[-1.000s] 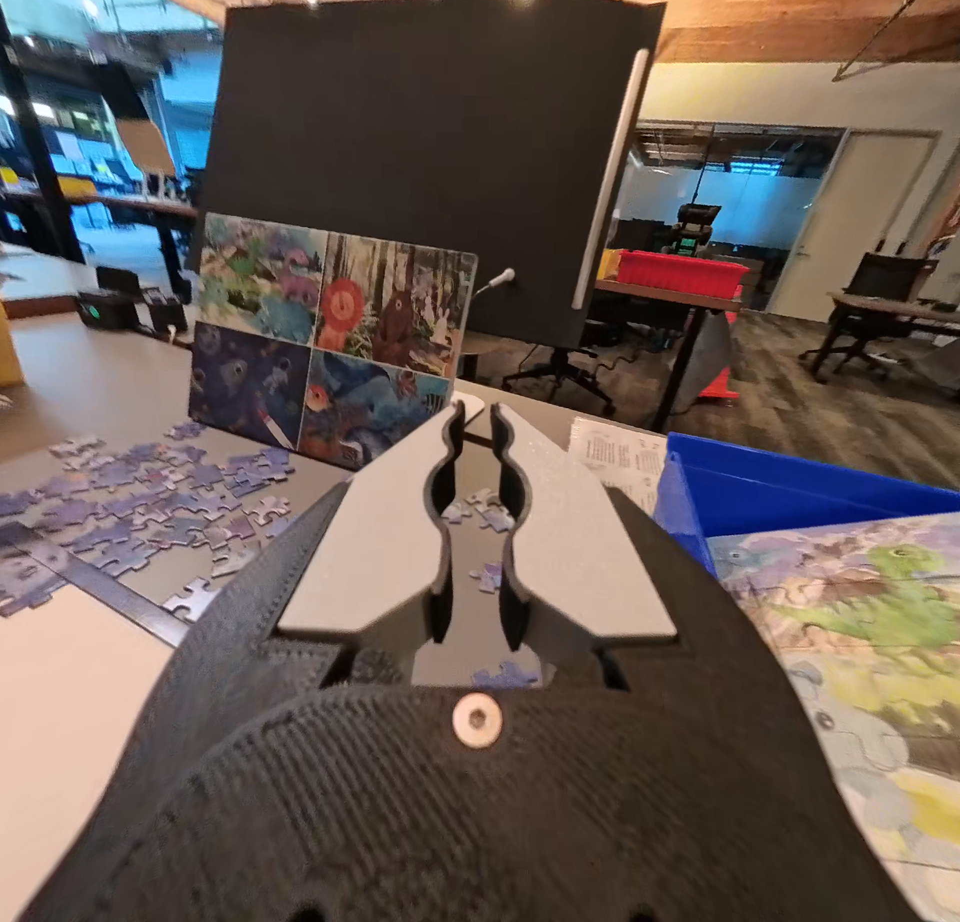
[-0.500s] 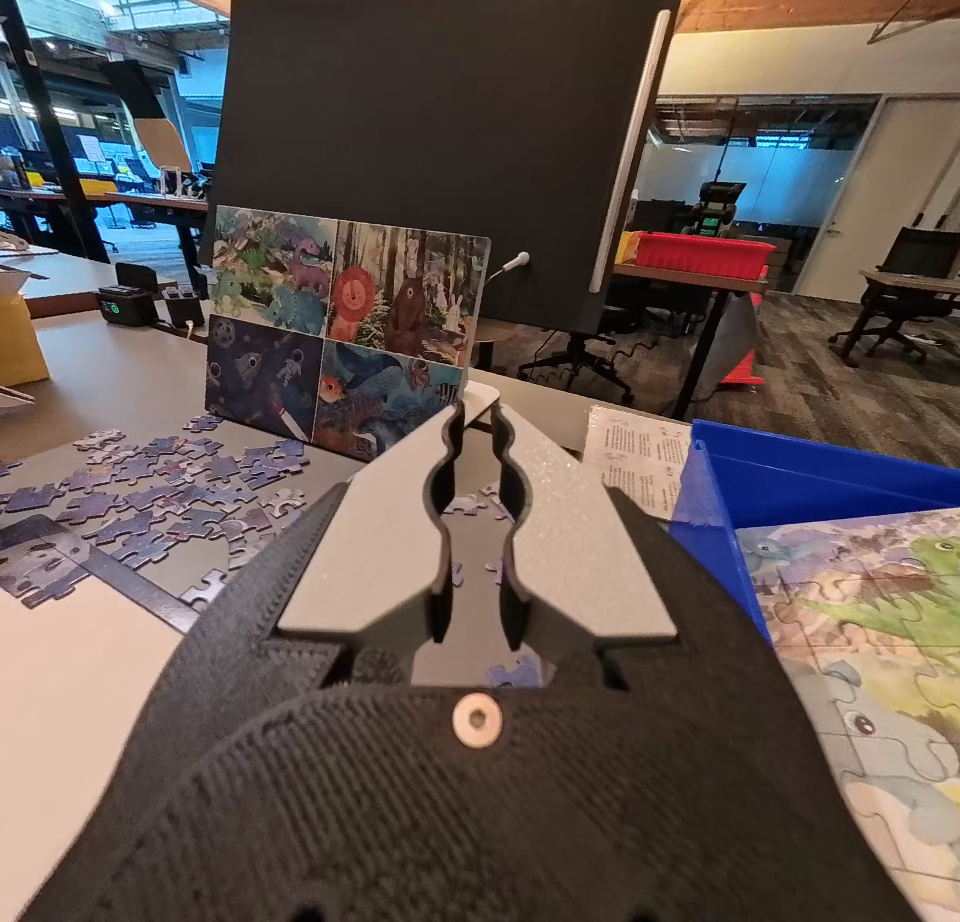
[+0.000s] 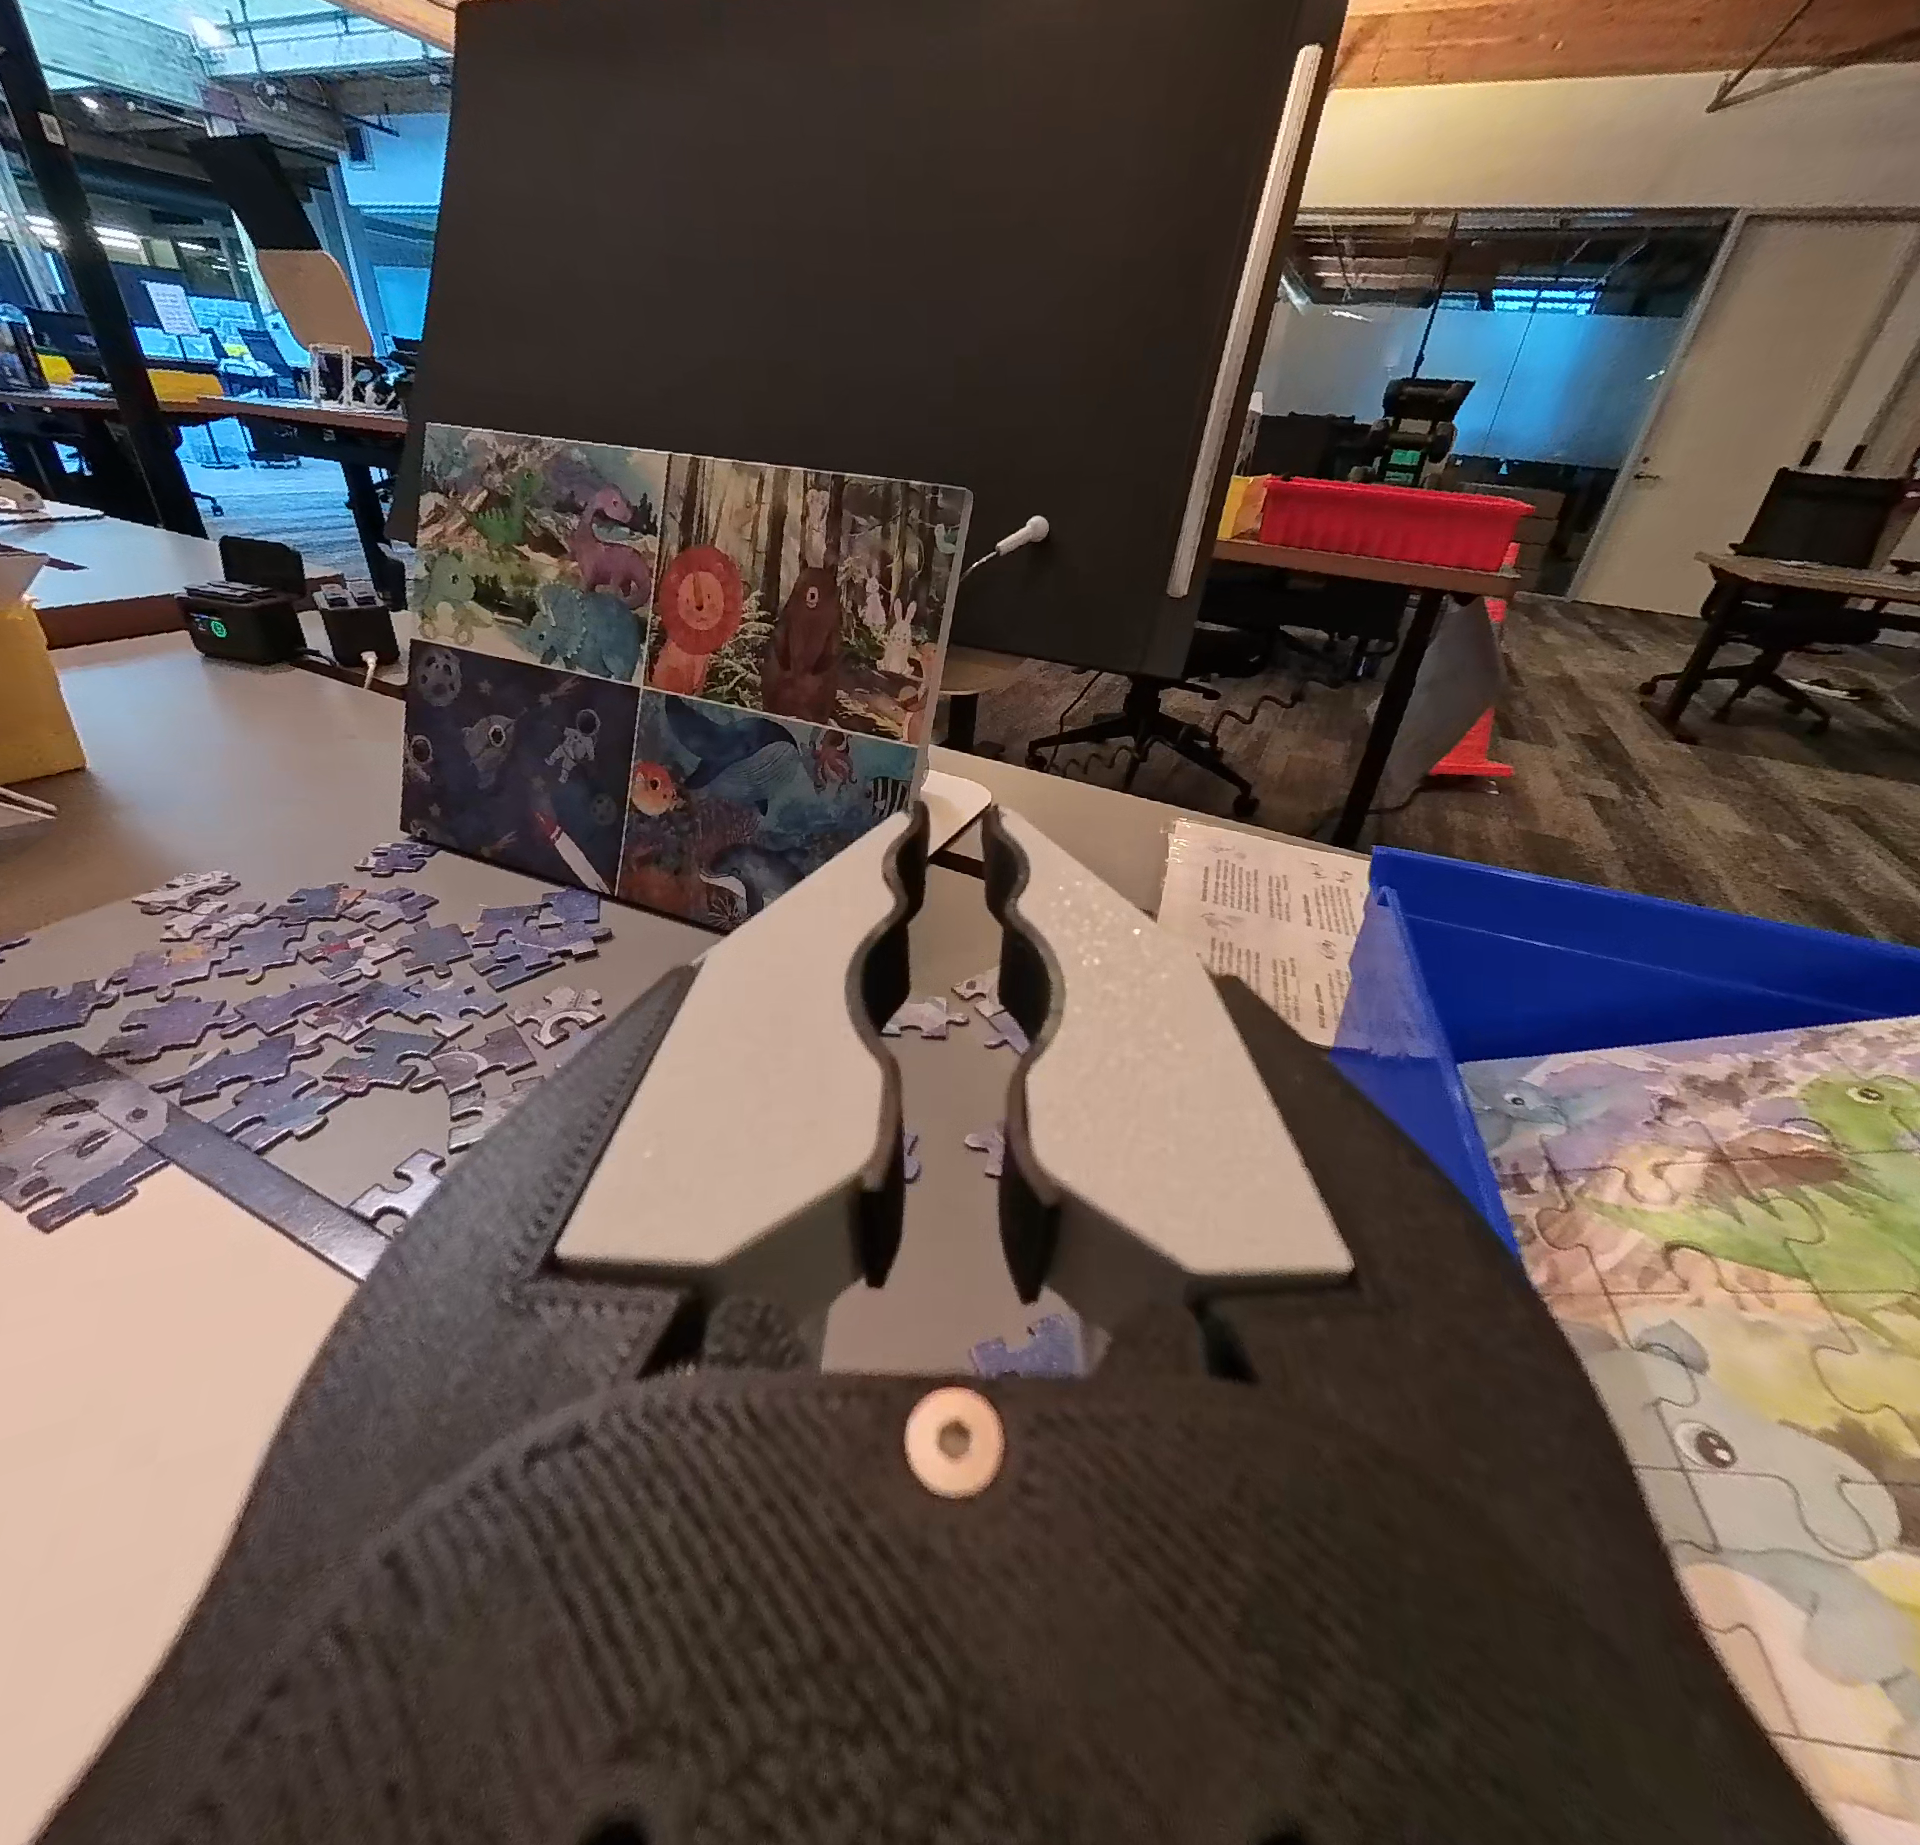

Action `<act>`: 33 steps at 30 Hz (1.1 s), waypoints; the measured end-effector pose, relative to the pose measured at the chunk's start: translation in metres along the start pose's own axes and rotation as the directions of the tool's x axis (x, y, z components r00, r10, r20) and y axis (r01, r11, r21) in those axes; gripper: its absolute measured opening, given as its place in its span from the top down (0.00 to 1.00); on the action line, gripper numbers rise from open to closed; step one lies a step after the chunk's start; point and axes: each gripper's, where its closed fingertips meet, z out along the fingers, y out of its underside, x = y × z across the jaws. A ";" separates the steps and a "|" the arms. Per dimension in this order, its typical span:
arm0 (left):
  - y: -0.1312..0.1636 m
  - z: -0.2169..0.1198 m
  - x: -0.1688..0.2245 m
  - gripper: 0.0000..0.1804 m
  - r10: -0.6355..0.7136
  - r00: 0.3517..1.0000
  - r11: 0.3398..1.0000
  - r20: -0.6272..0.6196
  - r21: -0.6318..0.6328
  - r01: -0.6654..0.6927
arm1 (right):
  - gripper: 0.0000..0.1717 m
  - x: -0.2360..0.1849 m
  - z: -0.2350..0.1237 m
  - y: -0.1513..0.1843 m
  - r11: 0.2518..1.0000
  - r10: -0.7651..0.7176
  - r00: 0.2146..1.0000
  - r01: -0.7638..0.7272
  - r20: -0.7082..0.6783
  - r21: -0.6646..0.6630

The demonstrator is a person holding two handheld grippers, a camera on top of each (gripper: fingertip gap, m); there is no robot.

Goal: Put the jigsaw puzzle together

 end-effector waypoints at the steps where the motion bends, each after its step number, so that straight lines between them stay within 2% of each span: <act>1: 0.000 0.000 0.000 1.00 0.000 1.000 1.000 0.000 0.000 0.000 | 0.95 0.000 0.000 0.000 1.000 0.000 1.000 0.000 -0.001 0.001; 33: -0.002 -0.001 -0.001 1.00 -0.008 1.000 1.000 0.004 0.014 0.008 | 0.95 0.008 -0.011 -0.018 0.997 -0.026 0.998 0.030 -0.062 0.073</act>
